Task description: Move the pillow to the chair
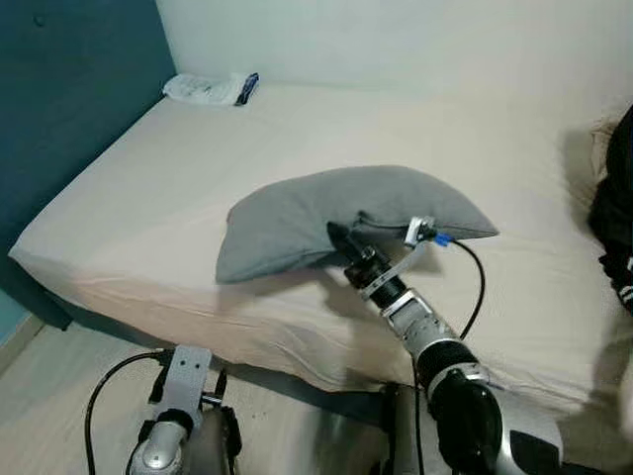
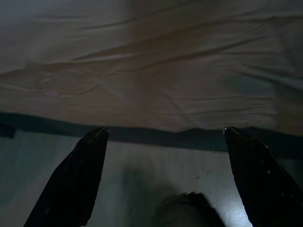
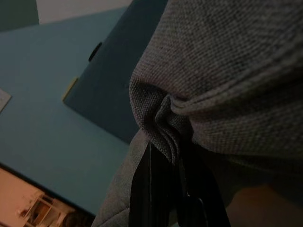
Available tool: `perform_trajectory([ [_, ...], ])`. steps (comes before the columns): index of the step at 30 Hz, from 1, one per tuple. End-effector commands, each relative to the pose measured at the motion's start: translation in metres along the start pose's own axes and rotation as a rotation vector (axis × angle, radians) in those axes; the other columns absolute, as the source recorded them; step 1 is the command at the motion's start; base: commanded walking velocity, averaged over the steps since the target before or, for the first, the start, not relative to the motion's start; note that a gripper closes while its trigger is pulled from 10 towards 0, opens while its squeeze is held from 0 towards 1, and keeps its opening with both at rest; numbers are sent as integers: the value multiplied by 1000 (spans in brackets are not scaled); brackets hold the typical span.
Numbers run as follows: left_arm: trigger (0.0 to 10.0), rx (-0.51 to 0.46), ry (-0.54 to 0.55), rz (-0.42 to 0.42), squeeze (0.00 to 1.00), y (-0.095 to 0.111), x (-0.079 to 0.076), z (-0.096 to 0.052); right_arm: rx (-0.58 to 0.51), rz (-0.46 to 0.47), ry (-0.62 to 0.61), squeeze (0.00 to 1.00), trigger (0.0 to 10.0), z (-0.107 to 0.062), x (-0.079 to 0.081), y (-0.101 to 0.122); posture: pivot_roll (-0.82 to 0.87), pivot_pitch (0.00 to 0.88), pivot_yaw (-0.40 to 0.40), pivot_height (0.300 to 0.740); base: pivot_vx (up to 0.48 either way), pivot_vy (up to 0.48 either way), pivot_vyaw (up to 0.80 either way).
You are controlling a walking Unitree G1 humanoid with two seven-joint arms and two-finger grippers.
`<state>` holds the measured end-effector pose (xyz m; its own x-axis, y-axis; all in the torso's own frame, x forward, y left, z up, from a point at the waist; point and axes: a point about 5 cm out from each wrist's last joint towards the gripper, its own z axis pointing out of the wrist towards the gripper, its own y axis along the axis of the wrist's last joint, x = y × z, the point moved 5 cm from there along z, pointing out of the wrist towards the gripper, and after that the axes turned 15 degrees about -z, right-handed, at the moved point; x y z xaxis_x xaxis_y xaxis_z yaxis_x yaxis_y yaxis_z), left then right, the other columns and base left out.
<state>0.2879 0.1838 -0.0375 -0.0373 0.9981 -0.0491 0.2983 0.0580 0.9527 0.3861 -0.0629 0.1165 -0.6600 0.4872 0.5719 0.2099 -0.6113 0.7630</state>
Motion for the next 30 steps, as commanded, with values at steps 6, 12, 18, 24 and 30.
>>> perform_trajectory([
  [6, 10000, 100, 30, -76, 0, -21, -3, -4, 114, -33, 105, 0, 0, 4, 19, -27, 34, 64, -44, 605, 0, 0, 0],
  [12, 10000, 134, 35, -105, 0, -28, -7, -6, 200, -54, 99, 0, 0, -2, 21, -49, 35, 53, -50, 634, 0, 0, 0],
  [18, 10000, 201, 87, -144, 0, -40, -3, -9, 299, -87, 65, 0, 0, -14, 18, -71, 35, 49, -53, 659, 0, 0, 0],
  [24, 10000, 267, 184, -210, 0, -55, 14, -19, 330, -104, 60, 0, 0, -19, 17, -78, 32, 50, -57, 688, 0, 0, 0],
  [30, 10000, 304, 237, -231, 0, -64, 25, -26, 348, -123, 37, 0, 0, -21, 13, -80, 36, 47, -60, 713, 0, 0, 0],
])
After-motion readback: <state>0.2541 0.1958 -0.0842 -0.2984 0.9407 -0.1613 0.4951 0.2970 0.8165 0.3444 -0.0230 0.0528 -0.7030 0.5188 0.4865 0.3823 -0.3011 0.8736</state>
